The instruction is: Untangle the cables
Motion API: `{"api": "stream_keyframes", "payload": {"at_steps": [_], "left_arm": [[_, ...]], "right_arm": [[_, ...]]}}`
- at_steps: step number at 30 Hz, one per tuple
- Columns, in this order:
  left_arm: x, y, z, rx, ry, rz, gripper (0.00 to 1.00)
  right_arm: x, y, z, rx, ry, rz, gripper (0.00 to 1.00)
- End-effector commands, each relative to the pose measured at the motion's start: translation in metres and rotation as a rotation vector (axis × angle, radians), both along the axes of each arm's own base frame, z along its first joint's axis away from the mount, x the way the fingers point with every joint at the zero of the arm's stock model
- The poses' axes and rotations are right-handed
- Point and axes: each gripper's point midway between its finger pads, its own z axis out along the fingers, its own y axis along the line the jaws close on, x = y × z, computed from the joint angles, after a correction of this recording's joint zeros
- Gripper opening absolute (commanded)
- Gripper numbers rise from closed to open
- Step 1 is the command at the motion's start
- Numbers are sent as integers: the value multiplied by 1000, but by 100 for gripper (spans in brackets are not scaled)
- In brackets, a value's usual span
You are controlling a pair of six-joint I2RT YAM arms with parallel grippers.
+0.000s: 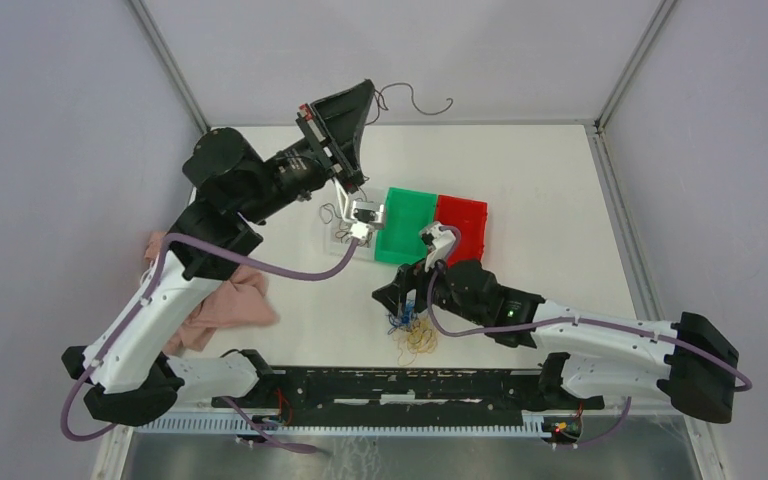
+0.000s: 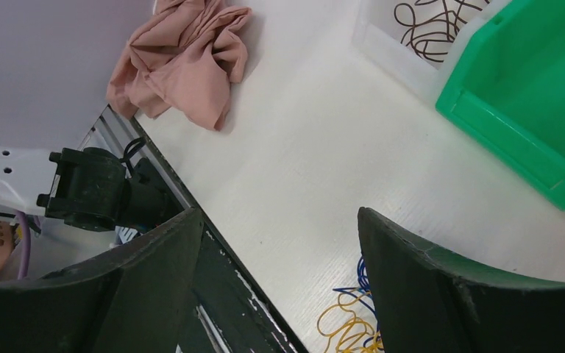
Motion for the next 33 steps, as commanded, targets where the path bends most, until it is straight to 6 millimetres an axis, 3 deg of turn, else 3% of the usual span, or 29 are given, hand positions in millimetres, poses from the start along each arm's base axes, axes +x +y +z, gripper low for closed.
{"api": "stream_keyframes", "payload": {"at_steps": [1, 5, 7, 12, 20, 33], "left_arm": [[24, 22, -49, 20, 271, 139, 3], [52, 32, -96, 38, 427, 289, 3], [61, 35, -109, 31, 431, 327, 3], [76, 39, -114, 8, 433, 362, 3], [112, 51, -100, -70, 437, 437, 3], [170, 78, -139, -71, 501, 548, 3]], "right_arm": [[6, 1, 25, -6, -39, -16, 84], [14, -3, 31, -18, -52, -64, 84], [21, -11, 30, -39, -53, -114, 83], [27, -26, 26, -83, -56, -183, 83], [28, -42, 27, -77, -62, -234, 82], [27, -59, 25, -72, -61, -277, 81]]}}
